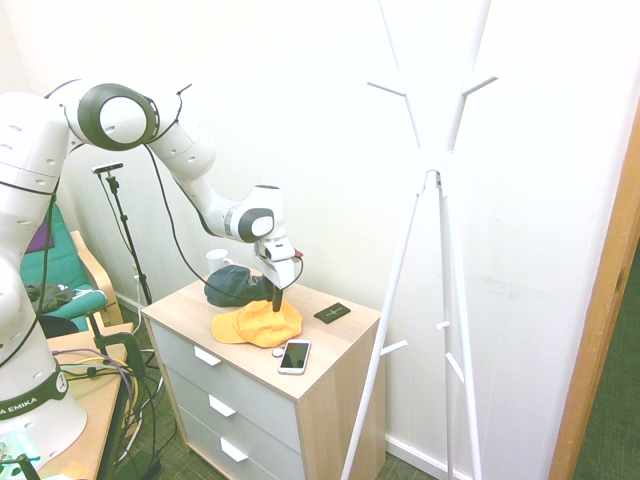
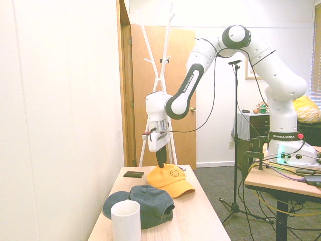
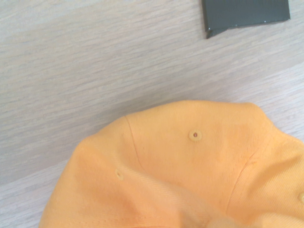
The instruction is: Hang the cap
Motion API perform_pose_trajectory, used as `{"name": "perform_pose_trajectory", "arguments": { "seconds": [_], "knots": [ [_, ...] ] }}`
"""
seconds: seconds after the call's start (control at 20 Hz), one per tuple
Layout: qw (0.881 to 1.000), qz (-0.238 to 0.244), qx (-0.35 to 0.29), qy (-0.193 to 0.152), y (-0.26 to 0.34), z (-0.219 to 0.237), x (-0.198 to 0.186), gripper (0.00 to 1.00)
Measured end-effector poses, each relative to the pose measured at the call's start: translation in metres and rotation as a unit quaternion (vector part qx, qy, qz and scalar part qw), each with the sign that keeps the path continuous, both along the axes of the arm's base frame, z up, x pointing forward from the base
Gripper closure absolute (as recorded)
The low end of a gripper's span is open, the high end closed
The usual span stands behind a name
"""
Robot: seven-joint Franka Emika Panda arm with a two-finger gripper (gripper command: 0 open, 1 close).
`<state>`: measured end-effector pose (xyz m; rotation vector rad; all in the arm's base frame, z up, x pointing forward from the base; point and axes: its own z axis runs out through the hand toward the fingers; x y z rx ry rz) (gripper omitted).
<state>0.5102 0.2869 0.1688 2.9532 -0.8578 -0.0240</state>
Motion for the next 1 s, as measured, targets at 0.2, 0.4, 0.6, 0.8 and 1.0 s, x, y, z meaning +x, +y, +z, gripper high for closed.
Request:
{"name": "perform_pose_trajectory", "arguments": {
  "seconds": [0.2,0.4,0.6,0.8,1.0],
  "knots": [
    [1.0,-0.002,-0.002,0.0,-0.003,-0.002,0.001,1.0],
    [1.0,-0.004,-0.002,-0.001,-0.005,-0.001,0.003,1.0],
    [1.0,-0.004,-0.003,-0.004,-0.005,0.001,0.005,1.0],
    [1.0,-0.004,-0.005,-0.017,-0.005,0.022,0.01,1.0],
    [0.999,-0.008,-0.023,-0.041,-0.007,0.073,0.014,1.0]
  ]
}}
